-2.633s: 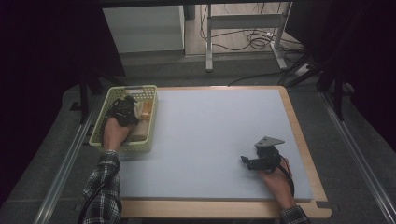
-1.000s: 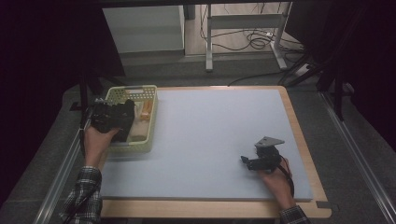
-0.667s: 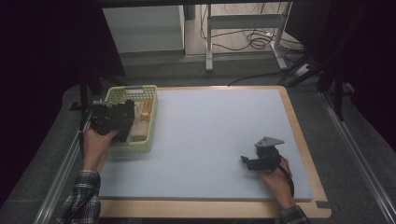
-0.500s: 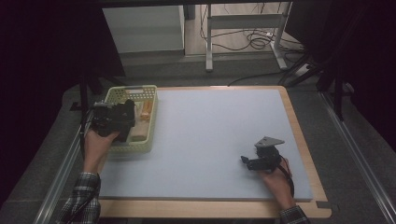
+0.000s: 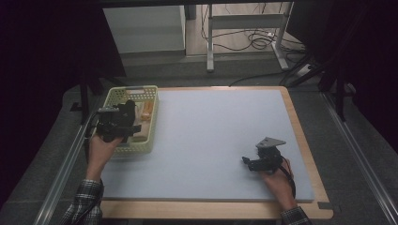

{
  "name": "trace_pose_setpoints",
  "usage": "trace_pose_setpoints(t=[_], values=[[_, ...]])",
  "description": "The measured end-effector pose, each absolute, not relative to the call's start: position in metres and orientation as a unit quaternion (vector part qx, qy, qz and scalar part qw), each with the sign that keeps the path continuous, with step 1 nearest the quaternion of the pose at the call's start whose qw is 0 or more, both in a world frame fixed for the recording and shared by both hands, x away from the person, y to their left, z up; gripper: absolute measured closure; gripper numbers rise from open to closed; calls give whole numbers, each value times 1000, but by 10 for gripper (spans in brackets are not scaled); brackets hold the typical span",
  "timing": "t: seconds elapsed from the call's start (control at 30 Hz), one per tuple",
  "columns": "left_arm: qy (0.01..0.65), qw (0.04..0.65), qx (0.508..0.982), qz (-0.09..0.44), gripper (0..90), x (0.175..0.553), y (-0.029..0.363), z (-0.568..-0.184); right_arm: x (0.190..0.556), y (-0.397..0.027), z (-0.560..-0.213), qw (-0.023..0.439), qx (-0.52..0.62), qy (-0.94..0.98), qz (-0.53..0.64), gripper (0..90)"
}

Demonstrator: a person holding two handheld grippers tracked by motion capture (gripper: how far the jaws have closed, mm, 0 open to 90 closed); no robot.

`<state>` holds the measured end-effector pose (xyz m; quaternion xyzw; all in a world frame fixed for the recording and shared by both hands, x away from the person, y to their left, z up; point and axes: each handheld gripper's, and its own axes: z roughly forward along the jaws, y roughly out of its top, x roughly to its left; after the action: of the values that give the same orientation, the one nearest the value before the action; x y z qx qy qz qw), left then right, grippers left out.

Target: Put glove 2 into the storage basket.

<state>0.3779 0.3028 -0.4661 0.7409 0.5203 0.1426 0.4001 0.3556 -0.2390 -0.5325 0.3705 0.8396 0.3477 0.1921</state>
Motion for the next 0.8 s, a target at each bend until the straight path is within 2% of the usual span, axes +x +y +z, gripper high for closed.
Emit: trace_pose_setpoints(t=[0.8], values=[[449, 420, 776, 140, 16, 362, 248, -463, 356, -239, -532, 193, 370, 840, 347, 181]])
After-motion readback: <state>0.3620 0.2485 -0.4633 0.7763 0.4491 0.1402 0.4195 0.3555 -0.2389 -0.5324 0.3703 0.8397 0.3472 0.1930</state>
